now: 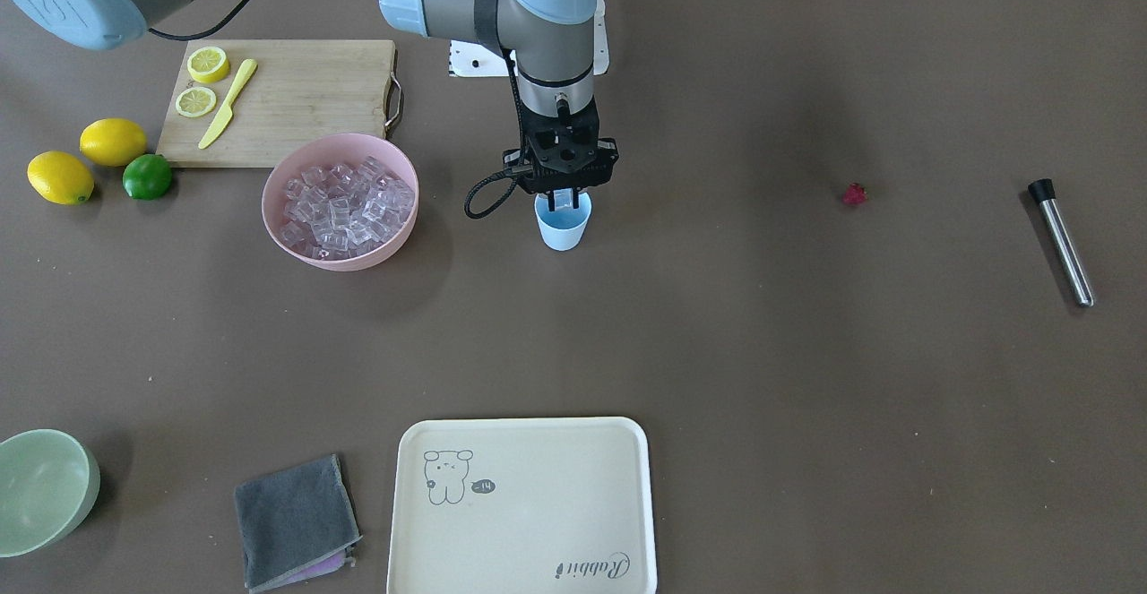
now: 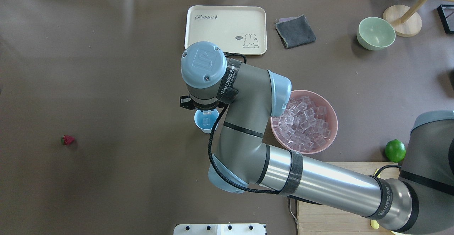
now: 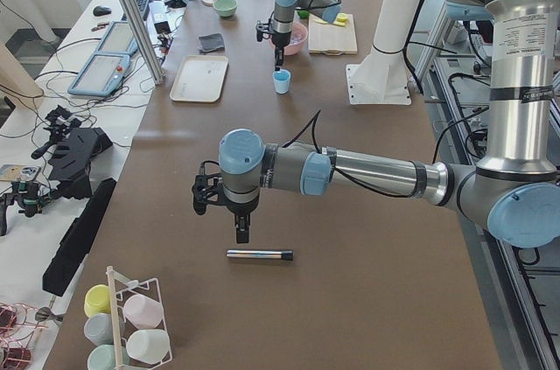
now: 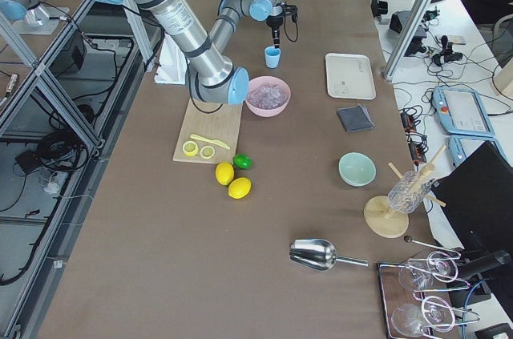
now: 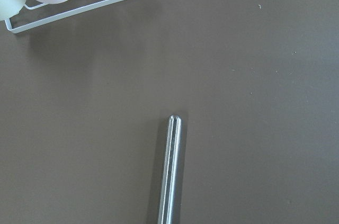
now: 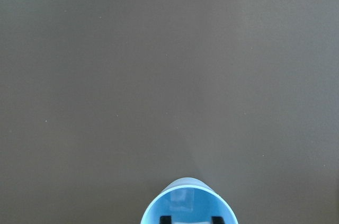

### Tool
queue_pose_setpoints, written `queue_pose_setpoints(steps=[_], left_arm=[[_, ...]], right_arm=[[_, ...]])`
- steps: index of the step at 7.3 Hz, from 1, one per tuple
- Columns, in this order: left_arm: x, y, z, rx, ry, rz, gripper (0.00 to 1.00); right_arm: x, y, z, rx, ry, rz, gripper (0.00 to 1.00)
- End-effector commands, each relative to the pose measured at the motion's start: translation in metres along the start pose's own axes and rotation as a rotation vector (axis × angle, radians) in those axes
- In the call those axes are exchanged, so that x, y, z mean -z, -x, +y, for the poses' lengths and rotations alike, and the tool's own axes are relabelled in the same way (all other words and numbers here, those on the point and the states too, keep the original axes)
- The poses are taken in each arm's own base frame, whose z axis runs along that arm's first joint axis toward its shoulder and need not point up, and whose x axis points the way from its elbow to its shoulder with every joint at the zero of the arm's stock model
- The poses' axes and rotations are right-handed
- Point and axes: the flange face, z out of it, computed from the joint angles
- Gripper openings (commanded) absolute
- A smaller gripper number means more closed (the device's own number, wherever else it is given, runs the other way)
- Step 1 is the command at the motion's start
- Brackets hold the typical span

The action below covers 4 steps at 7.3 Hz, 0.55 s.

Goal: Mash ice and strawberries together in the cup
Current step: 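Carry the cube to the light-blue cup and release it inside, then lift the right gripper from the cup and move back over the bowl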

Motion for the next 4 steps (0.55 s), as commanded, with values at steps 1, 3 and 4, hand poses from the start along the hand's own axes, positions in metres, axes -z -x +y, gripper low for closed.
queue_pose_setpoints(steps=[1,3,4], left_arm=[[0.002,-0.002,-0.003,0.001,-0.001,0.000,0.99],[0.002,-0.004,-0.005,0.002,0.003,0.000,0.99],[0.002,-0.004,-0.005,0.001,0.001,0.000,0.99]], right_arm=[[-0.014,-0.013,0.017,0.017,0.002,-0.026,0.59],[-0.006,-0.011,0.021,0.017,-0.004,-0.045,0.99],[0.004,-0.017,0.025,0.036,-0.007,-0.057,1.00]])
